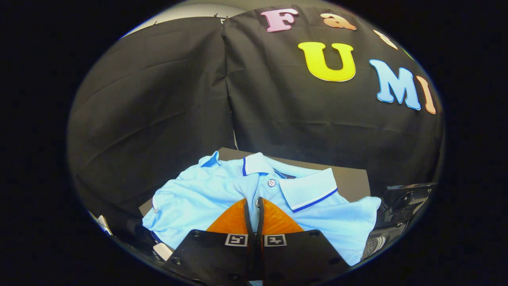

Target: Put the clothes into the washing machine and then close the washing machine lid.

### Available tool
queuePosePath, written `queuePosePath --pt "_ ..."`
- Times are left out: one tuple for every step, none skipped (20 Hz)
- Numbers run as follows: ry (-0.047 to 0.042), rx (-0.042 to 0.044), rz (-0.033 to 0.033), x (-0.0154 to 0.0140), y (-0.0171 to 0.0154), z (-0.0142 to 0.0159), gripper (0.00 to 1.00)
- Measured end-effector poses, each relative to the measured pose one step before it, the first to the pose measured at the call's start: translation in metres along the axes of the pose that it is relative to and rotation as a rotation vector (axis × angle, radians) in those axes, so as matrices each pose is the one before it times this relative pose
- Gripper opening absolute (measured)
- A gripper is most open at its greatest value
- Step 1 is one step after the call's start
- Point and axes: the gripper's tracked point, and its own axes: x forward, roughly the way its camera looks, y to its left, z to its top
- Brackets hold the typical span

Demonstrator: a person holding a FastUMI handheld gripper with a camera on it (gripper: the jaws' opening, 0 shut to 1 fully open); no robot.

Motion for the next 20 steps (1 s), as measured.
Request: queuePosePath --pt "-0.02980 0.00810 -0.00038 -0.00379 -0.00198 0.00654 0.01" --pt "-0.01212 -0.00038 0.00971 -0.00374 -0.00028 0.00329 0.01" --pt "-0.02073 -0.00314 0.00623 -0.00358 0.00032 0.00200 0.01" --pt "-0.01736 -0.01079 0.00317 -0.00502 -0.00094 0.00247 0.01" --pt "-0.01143 -0.01638 0.00309 -0.00554 -0.00060 0.00208 0.01" --pt "-0.01419 -0.01847 -0.00046 -0.00433 -0.00098 0.00395 0.01" --pt "-0.00794 -0.01684 -0.00345 -0.00601 -0.00153 0.00119 0.01" --pt "-0.02703 -0.01832 -0.00233 -0.00538 -0.00171 0.00681 0.01" --pt "-0.02496 -0.01075 -0.01049 -0.00585 -0.00358 0.00361 0.01" --pt "-0.01256 0.00227 -0.00647 -0.00583 -0.00436 0.00293 0.01" --pt "-0.01223 0.01407 -0.00196 -0.00480 -0.00473 0.00107 0.02" --pt "-0.00694 0.01389 -0.00879 -0.00411 -0.00458 0.00167 0.02" --pt "-0.00129 0.00776 -0.01082 -0.00426 -0.00661 0.00166 0.01" --pt "-0.00355 0.00392 -0.01066 -0.00477 -0.00757 0.00268 0.01" --pt "-0.00371 0.00332 -0.01130 -0.00410 -0.00680 0.00092 0.01" --pt "-0.00360 0.00329 -0.00801 -0.00492 -0.00750 0.00114 0.02" --pt "-0.00744 0.00042 -0.01769 -0.00544 -0.00906 0.00073 0.01" --pt "-0.00545 -0.00705 -0.01922 -0.00533 -0.00997 0.00131 0.01" --pt "-0.00406 -0.00714 -0.01686 -0.00524 -0.00849 -0.00010 0.01" --pt "-0.00081 -0.00334 -0.01340 -0.00436 -0.00801 0.00030 0.01"
